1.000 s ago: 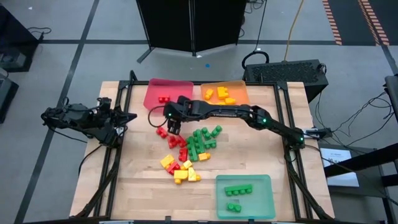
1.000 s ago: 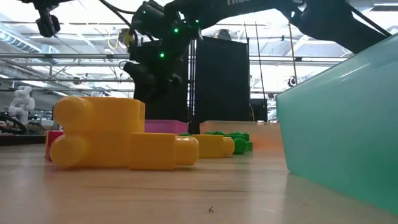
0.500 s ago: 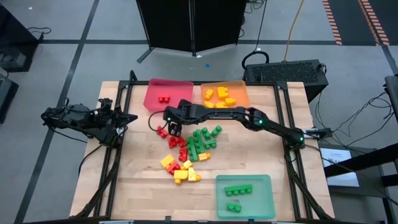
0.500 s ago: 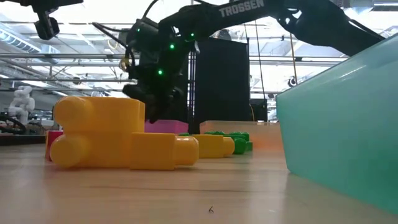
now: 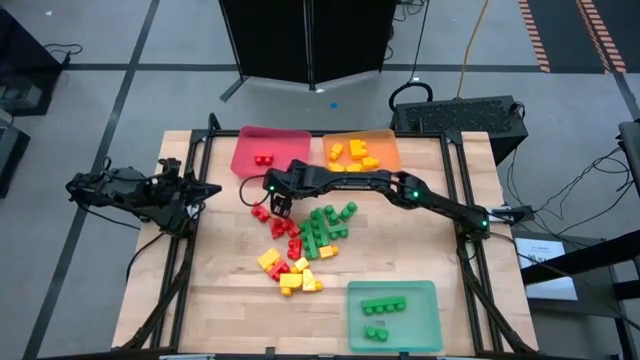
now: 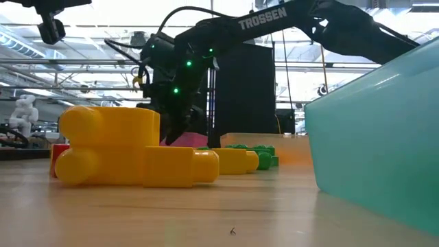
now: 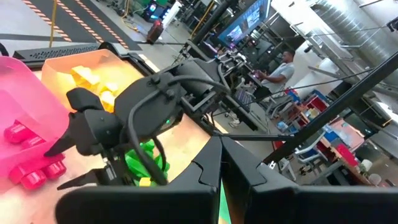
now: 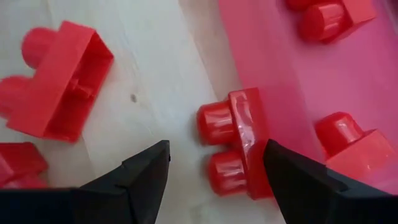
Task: Sort blocks
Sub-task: Put the red game piece into the red bin
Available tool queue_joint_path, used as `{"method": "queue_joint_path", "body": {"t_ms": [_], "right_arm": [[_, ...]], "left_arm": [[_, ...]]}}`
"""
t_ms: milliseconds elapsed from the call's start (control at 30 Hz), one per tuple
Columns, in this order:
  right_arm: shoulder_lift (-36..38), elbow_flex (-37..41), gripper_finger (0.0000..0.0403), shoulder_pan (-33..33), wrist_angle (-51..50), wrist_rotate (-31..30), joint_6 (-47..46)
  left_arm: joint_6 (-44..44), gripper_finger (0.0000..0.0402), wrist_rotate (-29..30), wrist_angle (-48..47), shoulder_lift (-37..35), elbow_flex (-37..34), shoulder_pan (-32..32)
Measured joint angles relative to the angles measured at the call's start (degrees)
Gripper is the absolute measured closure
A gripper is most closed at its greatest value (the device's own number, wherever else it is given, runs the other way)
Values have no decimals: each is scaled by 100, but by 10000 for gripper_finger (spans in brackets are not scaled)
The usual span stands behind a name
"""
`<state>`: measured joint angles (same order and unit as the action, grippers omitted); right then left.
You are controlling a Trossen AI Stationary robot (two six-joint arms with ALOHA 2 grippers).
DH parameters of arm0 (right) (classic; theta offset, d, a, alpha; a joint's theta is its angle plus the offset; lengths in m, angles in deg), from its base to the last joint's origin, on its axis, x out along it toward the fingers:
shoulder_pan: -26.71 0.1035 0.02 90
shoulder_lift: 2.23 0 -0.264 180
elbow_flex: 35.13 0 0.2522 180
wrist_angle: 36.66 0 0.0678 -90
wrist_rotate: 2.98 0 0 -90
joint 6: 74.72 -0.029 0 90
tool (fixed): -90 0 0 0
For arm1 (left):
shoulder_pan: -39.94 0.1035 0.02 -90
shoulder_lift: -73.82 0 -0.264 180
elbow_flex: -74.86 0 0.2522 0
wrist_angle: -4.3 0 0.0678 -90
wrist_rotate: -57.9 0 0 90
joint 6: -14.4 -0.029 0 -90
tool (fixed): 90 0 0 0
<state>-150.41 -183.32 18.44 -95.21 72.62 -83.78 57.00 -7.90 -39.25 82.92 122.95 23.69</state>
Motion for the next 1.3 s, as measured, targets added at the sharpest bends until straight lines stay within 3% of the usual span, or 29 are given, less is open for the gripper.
{"method": "queue_joint_path", "body": {"t_ms": [167,367,733,1300], "right_arm": [[3,0,151,1,6,675,-72],[11,-2,151,309,-29,876,-34],[43,-52,151,612,11,370,151],[11,-52,151,216,58,751,674]], "left_arm": [[-1,391,1,1,-2,0,0],[-1,391,1,1,-2,0,-2],[2,391,-43,8,0,0,-2],[-100,391,-58,-42,-2,0,-2]]}}
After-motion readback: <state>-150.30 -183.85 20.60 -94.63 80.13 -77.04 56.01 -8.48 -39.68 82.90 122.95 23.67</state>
